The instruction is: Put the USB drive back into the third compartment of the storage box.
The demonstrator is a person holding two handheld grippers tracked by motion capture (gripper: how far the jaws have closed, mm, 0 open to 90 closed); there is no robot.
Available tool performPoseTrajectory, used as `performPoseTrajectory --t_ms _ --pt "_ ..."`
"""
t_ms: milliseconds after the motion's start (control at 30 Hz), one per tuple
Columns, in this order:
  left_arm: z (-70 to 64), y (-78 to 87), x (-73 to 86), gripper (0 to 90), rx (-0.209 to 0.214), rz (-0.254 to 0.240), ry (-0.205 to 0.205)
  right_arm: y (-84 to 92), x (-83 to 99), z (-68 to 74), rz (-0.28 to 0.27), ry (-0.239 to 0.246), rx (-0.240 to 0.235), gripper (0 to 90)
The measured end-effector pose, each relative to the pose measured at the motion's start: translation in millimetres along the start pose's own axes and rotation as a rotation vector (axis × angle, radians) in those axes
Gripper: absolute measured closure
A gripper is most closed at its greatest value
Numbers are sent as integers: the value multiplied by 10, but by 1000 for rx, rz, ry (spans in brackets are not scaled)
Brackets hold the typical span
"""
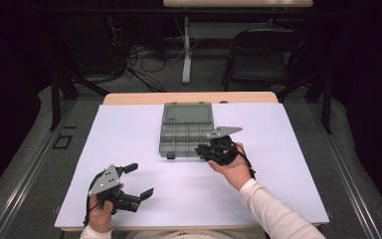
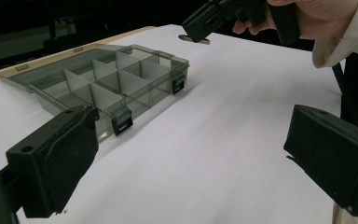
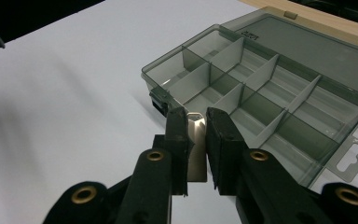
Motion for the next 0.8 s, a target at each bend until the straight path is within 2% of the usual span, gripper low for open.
performPoseTrajectory --t_ms 800 --pt "3 0 1 26 -2 -2 0 -267 -180 -283 39 -1 56 794"
Point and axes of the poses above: each handheld gripper's, and its own axes: y roughly backward along the jaws, x roughly out of its underside, z roughly to its left, the point moved 5 cm from there along -y, roughly forward along the jaws, and after that the axes turned 8 degrees about y, right-handed, at the moved point
